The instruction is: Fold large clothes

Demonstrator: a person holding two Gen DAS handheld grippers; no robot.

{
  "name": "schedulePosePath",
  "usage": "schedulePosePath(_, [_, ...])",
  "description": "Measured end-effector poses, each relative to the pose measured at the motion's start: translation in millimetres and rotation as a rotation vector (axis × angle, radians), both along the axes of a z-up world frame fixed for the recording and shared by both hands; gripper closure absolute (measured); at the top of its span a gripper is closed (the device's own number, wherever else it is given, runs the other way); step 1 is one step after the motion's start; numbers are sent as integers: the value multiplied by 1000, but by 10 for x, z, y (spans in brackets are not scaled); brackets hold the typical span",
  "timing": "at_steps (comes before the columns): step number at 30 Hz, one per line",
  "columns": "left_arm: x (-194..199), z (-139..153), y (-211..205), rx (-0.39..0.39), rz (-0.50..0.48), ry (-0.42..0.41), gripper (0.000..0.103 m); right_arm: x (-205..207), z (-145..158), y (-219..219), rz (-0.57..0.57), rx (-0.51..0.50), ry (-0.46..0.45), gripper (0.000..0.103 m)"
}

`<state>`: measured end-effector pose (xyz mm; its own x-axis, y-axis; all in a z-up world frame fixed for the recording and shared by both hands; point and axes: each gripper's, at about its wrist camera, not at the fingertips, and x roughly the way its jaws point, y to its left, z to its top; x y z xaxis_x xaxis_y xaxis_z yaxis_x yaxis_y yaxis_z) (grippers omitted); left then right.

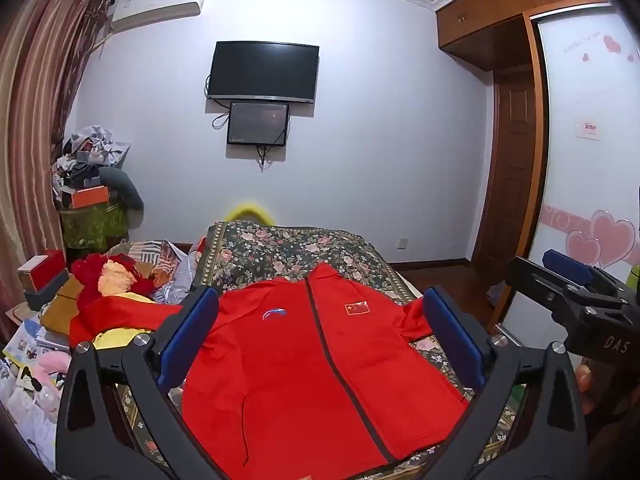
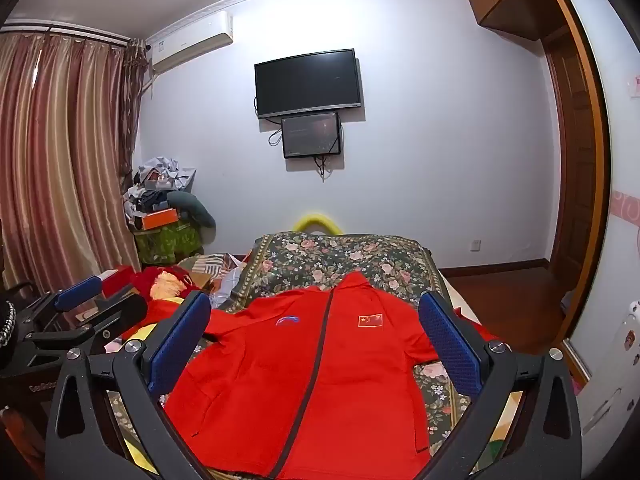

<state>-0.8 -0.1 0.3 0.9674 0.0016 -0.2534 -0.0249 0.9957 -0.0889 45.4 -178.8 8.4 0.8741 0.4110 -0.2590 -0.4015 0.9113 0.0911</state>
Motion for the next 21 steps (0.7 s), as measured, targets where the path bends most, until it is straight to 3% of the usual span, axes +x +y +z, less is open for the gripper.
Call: schedulePosePath(21, [51, -26, 18, -5, -5, 12, 0, -6, -32, 4, 4, -1, 2, 0])
